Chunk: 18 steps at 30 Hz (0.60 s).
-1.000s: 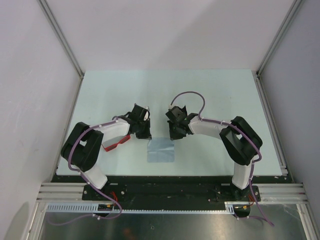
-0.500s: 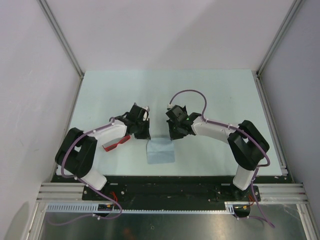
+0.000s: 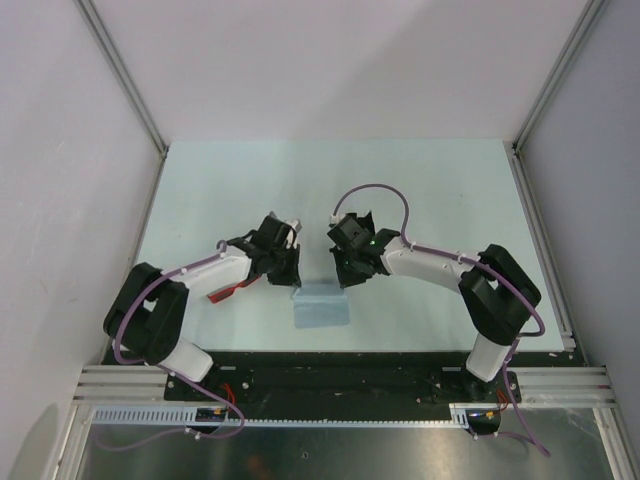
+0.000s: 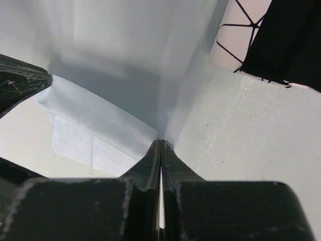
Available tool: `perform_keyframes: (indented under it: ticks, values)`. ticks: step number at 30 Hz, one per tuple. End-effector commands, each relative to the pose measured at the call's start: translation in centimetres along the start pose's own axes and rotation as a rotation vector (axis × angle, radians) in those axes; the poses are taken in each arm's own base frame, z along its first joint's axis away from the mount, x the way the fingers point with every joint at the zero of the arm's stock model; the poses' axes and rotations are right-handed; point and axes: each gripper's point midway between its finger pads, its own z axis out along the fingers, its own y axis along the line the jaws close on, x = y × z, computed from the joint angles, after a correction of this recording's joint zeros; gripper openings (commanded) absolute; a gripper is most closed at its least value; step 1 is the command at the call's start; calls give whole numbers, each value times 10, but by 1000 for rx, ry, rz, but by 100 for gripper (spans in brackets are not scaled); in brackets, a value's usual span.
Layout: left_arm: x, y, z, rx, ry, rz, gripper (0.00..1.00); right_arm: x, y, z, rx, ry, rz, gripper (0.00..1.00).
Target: Organize the sunglasses
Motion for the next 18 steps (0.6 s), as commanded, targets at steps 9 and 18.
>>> perform_keyframes:
  ticks: [9,18]
  values:
    - [17,-18,-12,88,25,56,0,8,2,-15,21,6,-50,0]
    - [21,-18,-10,84,35,72,0,13,1,-11,33,6,-72,0]
